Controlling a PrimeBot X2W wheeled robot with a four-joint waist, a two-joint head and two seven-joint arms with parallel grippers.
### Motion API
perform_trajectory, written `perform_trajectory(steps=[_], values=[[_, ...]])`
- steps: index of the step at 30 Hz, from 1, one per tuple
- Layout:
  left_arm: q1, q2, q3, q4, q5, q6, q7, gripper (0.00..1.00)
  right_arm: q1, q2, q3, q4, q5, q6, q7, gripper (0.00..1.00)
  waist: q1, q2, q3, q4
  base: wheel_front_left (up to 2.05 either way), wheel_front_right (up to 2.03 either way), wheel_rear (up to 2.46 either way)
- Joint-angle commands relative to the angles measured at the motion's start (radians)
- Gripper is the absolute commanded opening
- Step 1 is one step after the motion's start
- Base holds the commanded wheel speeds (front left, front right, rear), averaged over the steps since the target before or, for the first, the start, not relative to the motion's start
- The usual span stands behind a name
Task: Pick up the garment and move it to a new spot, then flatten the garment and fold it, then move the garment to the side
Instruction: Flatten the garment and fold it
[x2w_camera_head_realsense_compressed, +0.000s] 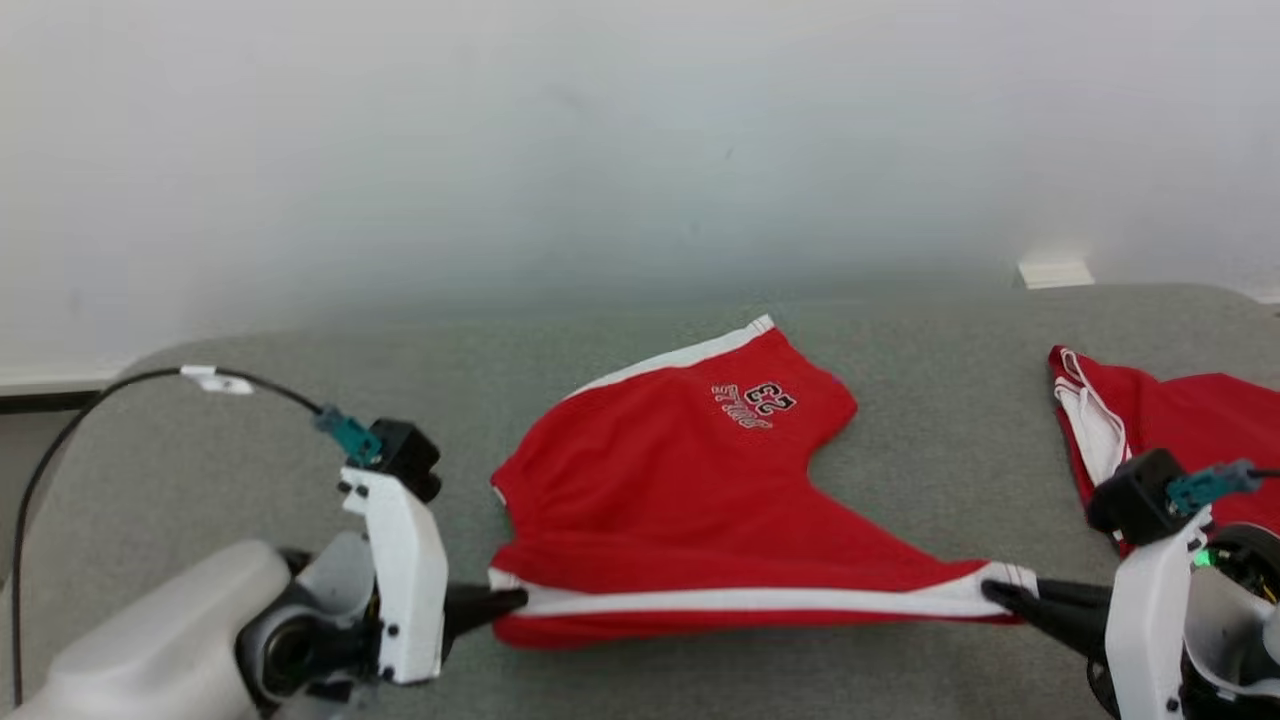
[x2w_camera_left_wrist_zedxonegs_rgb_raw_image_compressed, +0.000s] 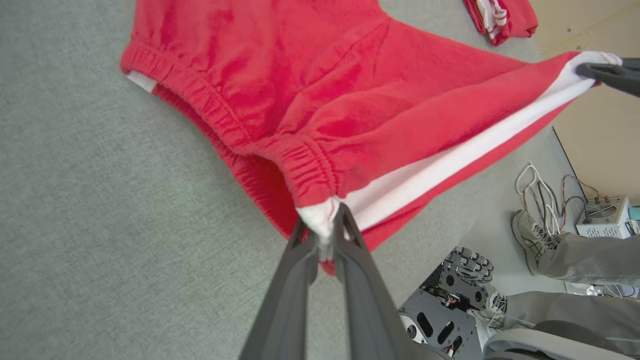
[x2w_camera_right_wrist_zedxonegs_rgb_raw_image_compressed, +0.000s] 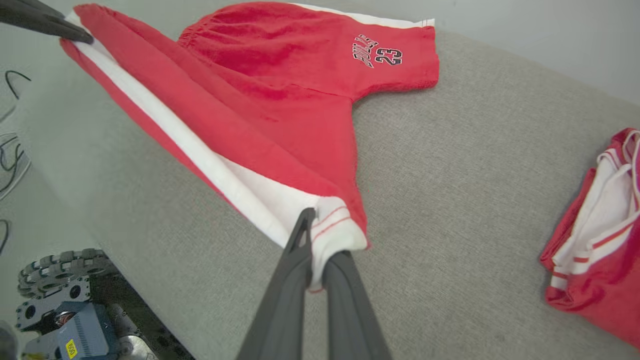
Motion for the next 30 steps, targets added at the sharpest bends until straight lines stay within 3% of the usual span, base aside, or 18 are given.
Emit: perform_trajectory(steps=[1,8,13,19,30], values=[[0.061,0.052,-0.005,-0.079,-0.027,0.042,0.014,0.00,0.034,-0.049,0.000,-0.065,0.016,-0.003,0.041,0.00,0.0003,0.0000,-0.021,-0.015,0.00,0.00,0.00],[0.152,0.166,0.010,-0.338,-0.112,0.159,0.048,0.00,0.055,-0.169,-0.027,-0.220,0.047,-0.003,0.124,0.00,0.0003,0.0000,-0.020,-0.004,0.00,0.00,0.00],[0.103,0.189,0.022,-0.399,-0.144,0.174,0.114,0.00,0.020,-0.175,-0.076,-0.207,0.058,-0.003,0.146,0.00,0.0003,0.0000,0.008,0.021,0.00,0.00,0.00],[0.001,0.159,0.060,-0.367,-0.198,0.172,0.210,0.00,-0.064,-0.136,-0.121,-0.148,0.048,-0.003,0.200,0.00,0.0003,0.0000,0.101,0.056,0.00,0.00,0.00],[-0.235,0.008,0.100,-0.176,-0.225,0.176,0.343,0.00,-0.312,0.013,-0.170,0.107,0.037,-0.003,0.376,0.00,0.0003,0.0000,0.297,0.147,0.00,0.00,0.00]])
